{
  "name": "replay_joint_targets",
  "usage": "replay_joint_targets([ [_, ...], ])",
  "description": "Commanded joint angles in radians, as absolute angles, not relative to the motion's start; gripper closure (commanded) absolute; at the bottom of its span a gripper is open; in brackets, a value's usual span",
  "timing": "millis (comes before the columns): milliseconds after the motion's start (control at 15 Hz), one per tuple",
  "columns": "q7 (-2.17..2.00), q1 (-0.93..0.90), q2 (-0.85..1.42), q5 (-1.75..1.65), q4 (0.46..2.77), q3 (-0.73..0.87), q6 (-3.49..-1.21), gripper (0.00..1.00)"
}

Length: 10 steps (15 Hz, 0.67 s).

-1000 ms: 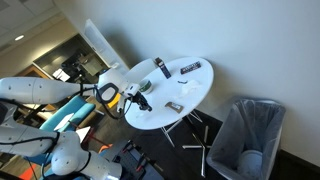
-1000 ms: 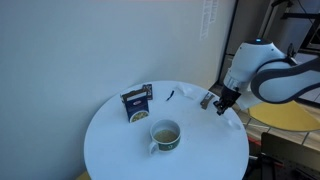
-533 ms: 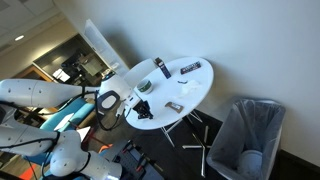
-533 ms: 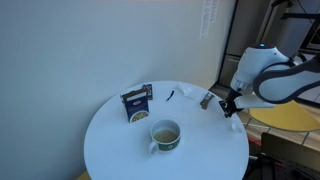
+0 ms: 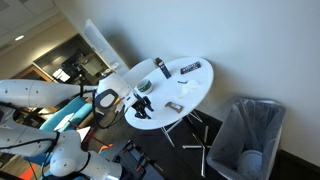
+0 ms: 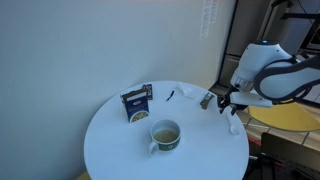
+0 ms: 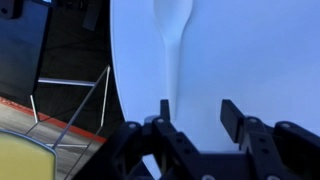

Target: Move the spoon forward

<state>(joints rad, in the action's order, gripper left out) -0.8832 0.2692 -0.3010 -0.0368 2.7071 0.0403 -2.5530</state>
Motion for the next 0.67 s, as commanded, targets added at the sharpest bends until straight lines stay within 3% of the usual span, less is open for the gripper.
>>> replay_joint_targets([
  [0, -0.829, 0.271, -0.437, -0.096, 2.697, 0.023, -2.482, 0.12],
  [133, -0.71, 0.244, -0.5, -0.094, 2.663, 0.034, -2.404, 0.0],
  [600, -0.472, 0.213, -0.544, -0.057, 2.451, 0.029, -2.009, 0.0],
])
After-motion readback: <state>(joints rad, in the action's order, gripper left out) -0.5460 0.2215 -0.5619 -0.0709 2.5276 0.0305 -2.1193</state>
